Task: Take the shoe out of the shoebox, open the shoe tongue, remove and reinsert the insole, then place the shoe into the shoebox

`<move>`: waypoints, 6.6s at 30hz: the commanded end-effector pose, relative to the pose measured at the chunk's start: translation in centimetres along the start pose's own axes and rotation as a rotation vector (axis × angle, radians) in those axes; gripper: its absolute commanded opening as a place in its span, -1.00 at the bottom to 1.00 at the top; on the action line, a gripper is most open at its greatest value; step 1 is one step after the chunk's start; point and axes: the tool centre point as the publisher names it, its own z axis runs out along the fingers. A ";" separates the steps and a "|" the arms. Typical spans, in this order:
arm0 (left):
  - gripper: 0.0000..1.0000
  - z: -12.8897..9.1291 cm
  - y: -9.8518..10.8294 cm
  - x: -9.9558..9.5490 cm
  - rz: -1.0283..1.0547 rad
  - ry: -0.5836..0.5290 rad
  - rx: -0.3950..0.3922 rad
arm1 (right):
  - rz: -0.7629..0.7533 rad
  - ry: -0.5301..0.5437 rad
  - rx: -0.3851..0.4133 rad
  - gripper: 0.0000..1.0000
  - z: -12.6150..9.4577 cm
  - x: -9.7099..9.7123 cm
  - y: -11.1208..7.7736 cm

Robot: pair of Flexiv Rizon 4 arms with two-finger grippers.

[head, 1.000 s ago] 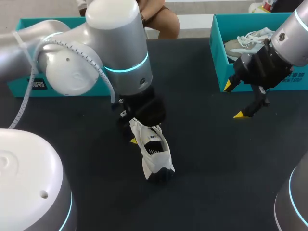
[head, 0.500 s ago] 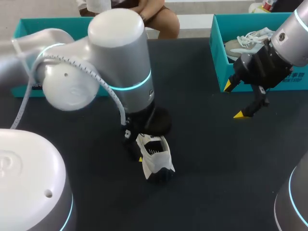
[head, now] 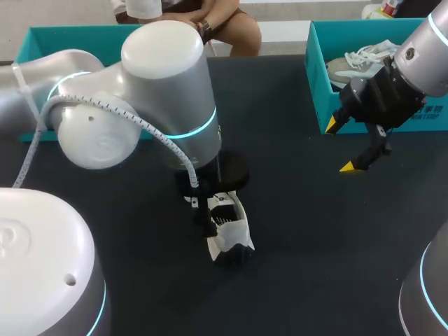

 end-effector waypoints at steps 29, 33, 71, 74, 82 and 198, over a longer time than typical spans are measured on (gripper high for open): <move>0.32 6.9 -4.7 3.0 -0.130 0.000 0.004 | 0.000 -0.001 0.001 1.00 0.1 0.0 0.0; 0.14 7.7 -4.4 2.8 -0.151 0.003 -0.013 | 0.000 -0.001 0.001 1.00 0.1 0.0 0.0; -1.00 -3.5 0.3 0.1 0.069 0.134 -0.129 | 0.000 -0.001 0.001 1.00 0.1 0.0 0.0; -1.00 -6.4 0.6 -0.7 0.108 0.153 -0.125 | 0.000 -0.001 0.001 1.00 0.1 0.0 0.0; -1.00 -11.5 1.2 -2.3 0.151 0.159 -0.110 | 0.000 -0.001 0.001 1.00 0.1 0.0 0.0; -1.00 -14.7 38.2 -39.6 0.155 0.044 -0.222 | 0.000 -0.001 0.001 1.00 0.1 0.0 0.0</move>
